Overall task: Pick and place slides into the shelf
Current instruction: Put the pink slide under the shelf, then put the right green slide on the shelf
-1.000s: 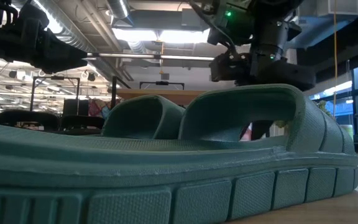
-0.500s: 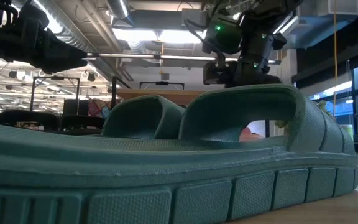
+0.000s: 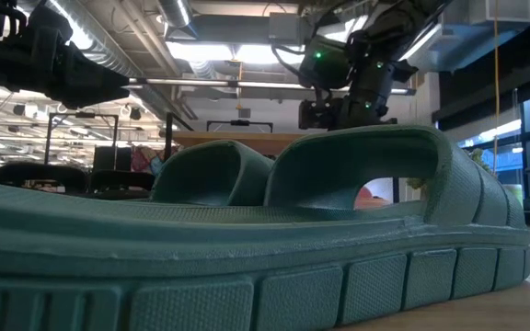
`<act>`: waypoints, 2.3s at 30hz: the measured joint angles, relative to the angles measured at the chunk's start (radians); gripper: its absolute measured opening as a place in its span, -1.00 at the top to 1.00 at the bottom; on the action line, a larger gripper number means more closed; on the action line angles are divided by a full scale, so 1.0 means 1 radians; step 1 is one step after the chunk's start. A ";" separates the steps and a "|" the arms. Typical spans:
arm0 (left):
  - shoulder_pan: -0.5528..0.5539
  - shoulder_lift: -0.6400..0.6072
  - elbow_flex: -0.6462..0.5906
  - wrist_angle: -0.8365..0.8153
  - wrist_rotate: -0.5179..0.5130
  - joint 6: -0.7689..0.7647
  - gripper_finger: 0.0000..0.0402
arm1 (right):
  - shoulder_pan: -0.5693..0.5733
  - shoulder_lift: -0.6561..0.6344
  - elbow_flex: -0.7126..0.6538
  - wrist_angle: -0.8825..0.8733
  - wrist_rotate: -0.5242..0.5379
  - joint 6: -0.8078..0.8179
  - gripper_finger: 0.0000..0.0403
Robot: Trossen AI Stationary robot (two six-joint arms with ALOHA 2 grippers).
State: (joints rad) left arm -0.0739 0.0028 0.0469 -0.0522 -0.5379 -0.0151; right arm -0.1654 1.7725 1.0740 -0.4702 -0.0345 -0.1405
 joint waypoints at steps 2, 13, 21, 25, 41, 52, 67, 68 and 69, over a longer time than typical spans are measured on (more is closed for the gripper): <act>0.000 0.000 0.000 0.000 0.000 0.000 -0.36 | -0.008 0.000 0.000 0.000 0.000 0.000 -0.54; 0.000 0.000 0.000 0.000 0.001 -0.001 -0.36 | -0.009 -0.003 0.001 0.006 0.000 0.001 -0.54; 0.000 0.000 0.000 0.000 0.002 -0.002 -0.36 | 0.076 -0.004 0.077 -0.045 -0.001 0.063 -0.54; 0.000 0.000 0.000 0.000 0.002 -0.002 -0.36 | 0.143 -0.004 0.137 -0.101 -0.001 0.114 -0.54; 0.000 0.000 0.000 0.000 0.008 -0.010 -0.36 | 0.427 -0.004 0.343 -0.378 -0.001 0.489 -0.54; 0.000 0.000 0.000 0.000 0.008 0.014 -0.36 | 0.594 -0.004 0.533 -0.450 0.206 0.758 -0.54; 0.000 0.000 0.000 0.000 0.007 0.208 -0.36 | 0.677 0.247 0.819 -0.460 0.272 0.909 -0.54; 0.000 0.000 0.000 0.000 0.007 0.206 -0.36 | 0.677 0.267 0.849 -0.479 0.271 0.927 -0.54; 0.000 0.000 0.000 0.000 0.007 0.204 -0.36 | 0.677 0.283 0.875 -0.501 0.270 0.958 -0.54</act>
State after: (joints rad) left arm -0.0742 0.0029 0.0471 -0.0525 -0.5304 0.1887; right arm 0.5114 2.0554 1.9491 -0.9710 0.2356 0.8172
